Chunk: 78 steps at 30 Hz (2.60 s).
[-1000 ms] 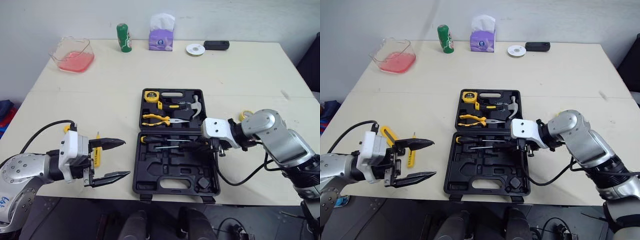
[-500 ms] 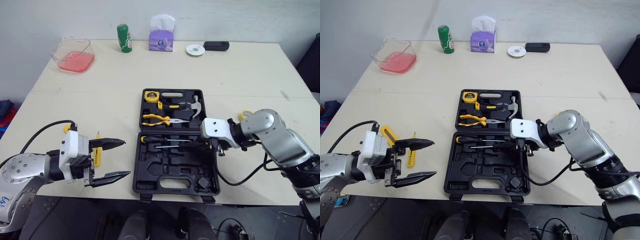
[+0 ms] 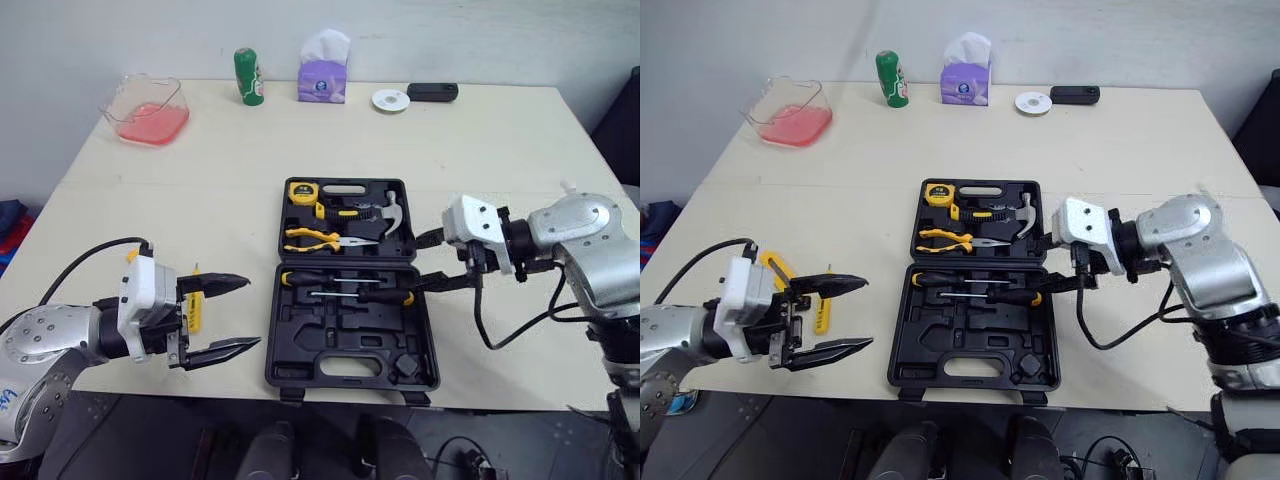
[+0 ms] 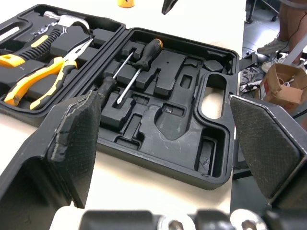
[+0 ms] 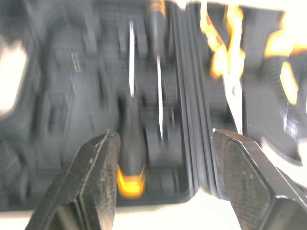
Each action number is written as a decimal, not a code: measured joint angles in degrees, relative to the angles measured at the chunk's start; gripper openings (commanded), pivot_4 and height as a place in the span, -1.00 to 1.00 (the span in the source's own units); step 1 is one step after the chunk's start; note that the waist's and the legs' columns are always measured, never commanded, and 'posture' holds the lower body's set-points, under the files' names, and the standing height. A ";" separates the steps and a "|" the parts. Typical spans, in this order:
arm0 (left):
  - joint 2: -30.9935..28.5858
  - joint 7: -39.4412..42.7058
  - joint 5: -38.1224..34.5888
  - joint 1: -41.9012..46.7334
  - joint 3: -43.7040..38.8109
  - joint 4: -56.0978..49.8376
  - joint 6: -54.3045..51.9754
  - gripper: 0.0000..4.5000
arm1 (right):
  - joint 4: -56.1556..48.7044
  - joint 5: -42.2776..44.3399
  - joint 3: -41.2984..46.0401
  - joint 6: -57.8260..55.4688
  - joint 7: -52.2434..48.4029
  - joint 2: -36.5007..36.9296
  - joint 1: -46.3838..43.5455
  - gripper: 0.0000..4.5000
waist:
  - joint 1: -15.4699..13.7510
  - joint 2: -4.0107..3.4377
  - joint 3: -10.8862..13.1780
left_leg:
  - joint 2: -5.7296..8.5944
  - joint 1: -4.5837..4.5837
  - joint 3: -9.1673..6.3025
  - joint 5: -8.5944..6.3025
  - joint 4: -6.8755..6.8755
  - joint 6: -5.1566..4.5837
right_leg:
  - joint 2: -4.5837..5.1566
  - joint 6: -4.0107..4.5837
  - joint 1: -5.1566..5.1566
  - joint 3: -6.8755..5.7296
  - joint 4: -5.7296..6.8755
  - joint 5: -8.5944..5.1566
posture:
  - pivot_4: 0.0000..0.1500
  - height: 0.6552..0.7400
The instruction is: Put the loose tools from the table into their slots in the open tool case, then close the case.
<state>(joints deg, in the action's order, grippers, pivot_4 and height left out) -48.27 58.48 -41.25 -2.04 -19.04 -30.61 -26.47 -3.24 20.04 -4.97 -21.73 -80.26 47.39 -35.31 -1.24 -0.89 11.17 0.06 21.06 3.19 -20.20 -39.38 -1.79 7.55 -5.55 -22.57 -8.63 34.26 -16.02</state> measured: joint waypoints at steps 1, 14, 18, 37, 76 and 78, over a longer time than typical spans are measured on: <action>0.00 0.02 0.02 0.02 0.01 0.01 0.04 1.00 | 0.11 1.28 0.96 0.17 0.12 -0.96 1.17 0.41 | 0.00 0.00 0.00 | 0.01 0.01 0.00 0.00 -0.01 -0.01 | 0.01 -0.01 0.00 0.00 0.01 0.00 | 1.00 1.00; -0.01 0.92 0.11 1.59 0.83 0.82 0.09 1.00 | 8.22 1.12 0.81 14.82 1.76 -10.09 7.27 -0.83 | 0.13 0.00 0.00 | 0.02 -0.02 0.03 0.01 -0.13 -0.01 | 0.01 0.00 -0.02 0.04 0.18 0.00 | 1.00 1.00; -0.03 0.99 0.21 1.91 1.13 1.43 0.03 1.00 | 9.65 0.04 0.31 15.71 3.10 -11.49 7.34 -0.99 | 0.13 -0.01 0.00 | 0.02 -0.03 0.02 0.01 -0.17 -0.01 | 0.01 0.00 -0.02 0.05 0.21 0.00 | 1.00 1.00; -0.16 1.10 1.13 1.80 2.16 1.64 0.00 1.00 | 15.15 -5.68 -4.91 18.24 6.33 -15.36 5.20 -0.99 | 0.66 0.00 -0.01 | 0.01 -0.05 0.03 0.01 -0.21 -0.01 | 0.01 0.01 -0.02 0.12 0.29 -0.01 | 1.00 1.00; -0.05 -0.20 2.15 -4.82 -4.28 3.97 2.59 1.00 | 8.11 2.12 0.39 13.28 6.31 -11.74 9.94 -0.99 | 1.33 0.10 -0.14 | -0.45 -0.85 0.58 -0.37 0.20 0.26 | 0.07 0.38 0.11 0.80 0.37 -0.22 | 1.00 1.00; 0.33 -0.73 2.11 -5.88 -6.46 5.98 2.28 1.00 | 6.35 4.68 4.20 10.40 6.10 -8.12 10.57 -0.71 | 1.29 0.09 -0.14 | -0.45 -0.70 0.62 -0.31 0.20 0.25 | 0.05 0.38 -0.04 0.77 0.39 -0.22 | 1.00 1.00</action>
<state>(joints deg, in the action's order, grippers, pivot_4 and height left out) -47.94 57.76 -39.14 -7.93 -25.50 -24.63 -24.19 3.10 24.73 -0.77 -11.33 -74.16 39.27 -24.74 0.04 -0.80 11.03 -0.39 20.36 3.81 -20.51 -39.18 -1.55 7.60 -5.17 -22.61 -7.86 34.65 -16.23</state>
